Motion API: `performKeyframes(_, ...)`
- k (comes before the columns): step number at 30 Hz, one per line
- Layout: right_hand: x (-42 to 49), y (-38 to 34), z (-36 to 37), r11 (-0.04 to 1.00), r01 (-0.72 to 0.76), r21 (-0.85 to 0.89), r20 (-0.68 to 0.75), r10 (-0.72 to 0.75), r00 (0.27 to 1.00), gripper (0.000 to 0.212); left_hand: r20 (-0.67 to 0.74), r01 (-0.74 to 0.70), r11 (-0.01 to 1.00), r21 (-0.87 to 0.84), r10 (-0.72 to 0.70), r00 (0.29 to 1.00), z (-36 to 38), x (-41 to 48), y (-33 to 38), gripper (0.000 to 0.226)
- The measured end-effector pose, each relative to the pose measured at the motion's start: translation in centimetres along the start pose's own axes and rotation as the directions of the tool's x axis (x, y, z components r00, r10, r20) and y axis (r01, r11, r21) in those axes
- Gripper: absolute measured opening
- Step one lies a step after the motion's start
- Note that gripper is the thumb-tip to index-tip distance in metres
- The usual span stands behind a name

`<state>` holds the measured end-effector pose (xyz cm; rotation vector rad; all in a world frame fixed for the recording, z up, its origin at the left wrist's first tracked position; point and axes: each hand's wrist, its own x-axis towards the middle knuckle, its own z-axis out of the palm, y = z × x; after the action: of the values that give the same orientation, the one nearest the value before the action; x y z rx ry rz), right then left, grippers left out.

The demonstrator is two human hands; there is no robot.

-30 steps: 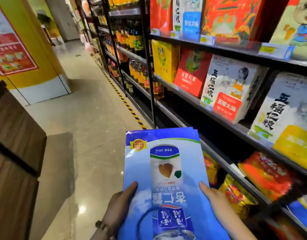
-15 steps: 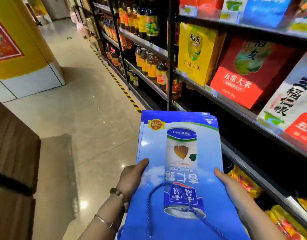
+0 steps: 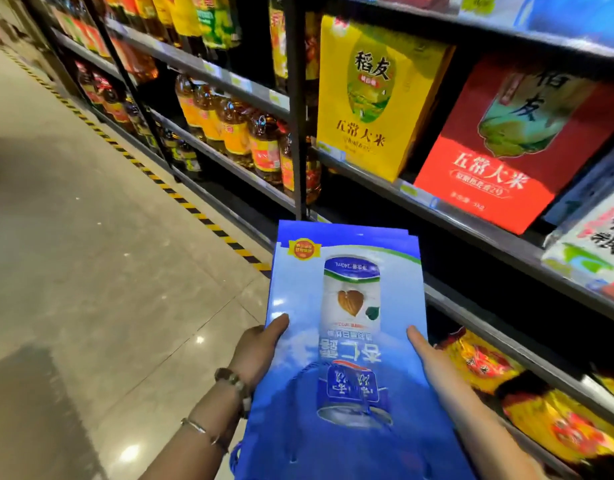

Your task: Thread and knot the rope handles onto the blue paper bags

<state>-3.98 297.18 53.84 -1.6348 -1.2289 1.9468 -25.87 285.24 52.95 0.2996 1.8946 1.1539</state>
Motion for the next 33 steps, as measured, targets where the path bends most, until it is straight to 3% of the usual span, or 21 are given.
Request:
performKeyframes(3,4.9,-1.2,1.8,0.998,-0.036,0.042,-0.075,0.039,0.996,0.037,0.093,0.032,0.999,0.001,-0.032,0.995,-0.2,5.9,2.5,0.037)
performKeyframes(6,9.5,-4.3,3.2,0.999,-0.022,0.038,-0.149,0.028,0.988,0.029,0.117,0.041,0.998,0.048,-0.047,0.992,0.0,12.2,5.9,0.029)
performKeyframes(11,15.5,-6.8,4.8,0.999,-0.048,0.013,-0.196,0.05,0.979,0.032,0.209,0.094,0.982,0.164,-0.128,0.97,1.0,21.1,8.3,0.073)
performKeyframes(15,20.2,-6.6,6.0,0.982,-0.165,0.086,-0.277,0.183,0.943,0.036,0.223,0.112,0.961,0.251,-0.17,0.96,2.5,25.7,10.7,0.055)
performKeyframes(20,25.1,-4.8,8.4,0.965,-0.212,0.154,-0.34,0.253,0.906,0.023,0.276,0.075,0.954,0.29,-0.158,0.948,2.9,32.8,9.1,0.028)
performKeyframes(24,29.0,-2.6,10.2,0.959,-0.21,0.188,-0.378,0.268,0.886,0.031,0.362,0.066,0.945,0.321,-0.187,0.913,3.1,38.0,7.2,0.025)
performKeyframes(29,35.3,-2.7,9.5,0.965,-0.115,0.236,-0.482,0.219,0.849,0.034,0.45,0.05,0.975,0.218,-0.146,0.881,6.6,45.1,7.5,0.027)
performKeyframes(31,38.7,-3.2,8.1,0.981,-0.092,0.17,-0.532,0.17,0.83,0.046,0.479,-0.028,0.975,0.219,-0.083,0.874,9.4,48.8,8.3,0.029)
performKeyframes(33,42.4,-3.5,5.9,0.996,-0.046,0.073,-0.574,0.079,0.815,0.046,0.485,-0.11,0.976,0.186,0.006,0.874,12.5,51.7,9.2,0.017)
